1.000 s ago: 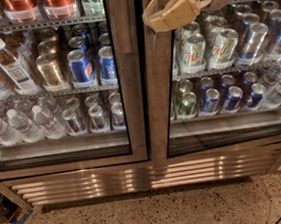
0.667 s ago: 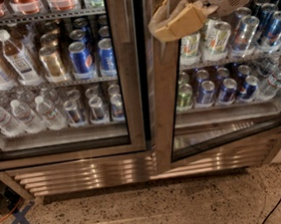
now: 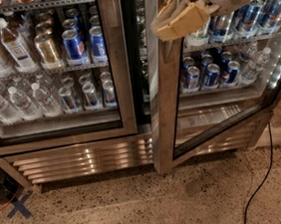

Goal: Open right fridge door

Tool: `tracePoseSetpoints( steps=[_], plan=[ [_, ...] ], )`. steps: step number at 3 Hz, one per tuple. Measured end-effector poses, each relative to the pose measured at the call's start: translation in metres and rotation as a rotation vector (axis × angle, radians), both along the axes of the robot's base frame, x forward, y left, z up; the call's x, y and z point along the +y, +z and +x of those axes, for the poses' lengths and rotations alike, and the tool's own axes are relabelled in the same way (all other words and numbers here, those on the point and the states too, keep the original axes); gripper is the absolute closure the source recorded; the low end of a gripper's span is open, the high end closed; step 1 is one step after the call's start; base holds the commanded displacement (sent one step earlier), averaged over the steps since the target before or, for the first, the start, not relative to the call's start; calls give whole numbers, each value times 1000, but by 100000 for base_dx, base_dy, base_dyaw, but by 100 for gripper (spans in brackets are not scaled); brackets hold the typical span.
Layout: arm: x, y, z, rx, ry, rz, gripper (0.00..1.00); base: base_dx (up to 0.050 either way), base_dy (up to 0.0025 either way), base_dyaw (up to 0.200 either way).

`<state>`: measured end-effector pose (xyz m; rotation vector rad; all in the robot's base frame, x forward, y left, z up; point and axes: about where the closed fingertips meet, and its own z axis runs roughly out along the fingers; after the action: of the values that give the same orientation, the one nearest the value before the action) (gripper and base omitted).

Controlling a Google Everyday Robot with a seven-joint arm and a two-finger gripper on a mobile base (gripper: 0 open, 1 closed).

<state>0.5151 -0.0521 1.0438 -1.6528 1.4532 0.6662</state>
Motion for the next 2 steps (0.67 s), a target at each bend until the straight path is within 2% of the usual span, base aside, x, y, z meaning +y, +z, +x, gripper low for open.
tracePoseSetpoints(
  steps=[2],
  plan=[
    [-8,0,5,0,0,0,100,0,0,0]
  ],
)
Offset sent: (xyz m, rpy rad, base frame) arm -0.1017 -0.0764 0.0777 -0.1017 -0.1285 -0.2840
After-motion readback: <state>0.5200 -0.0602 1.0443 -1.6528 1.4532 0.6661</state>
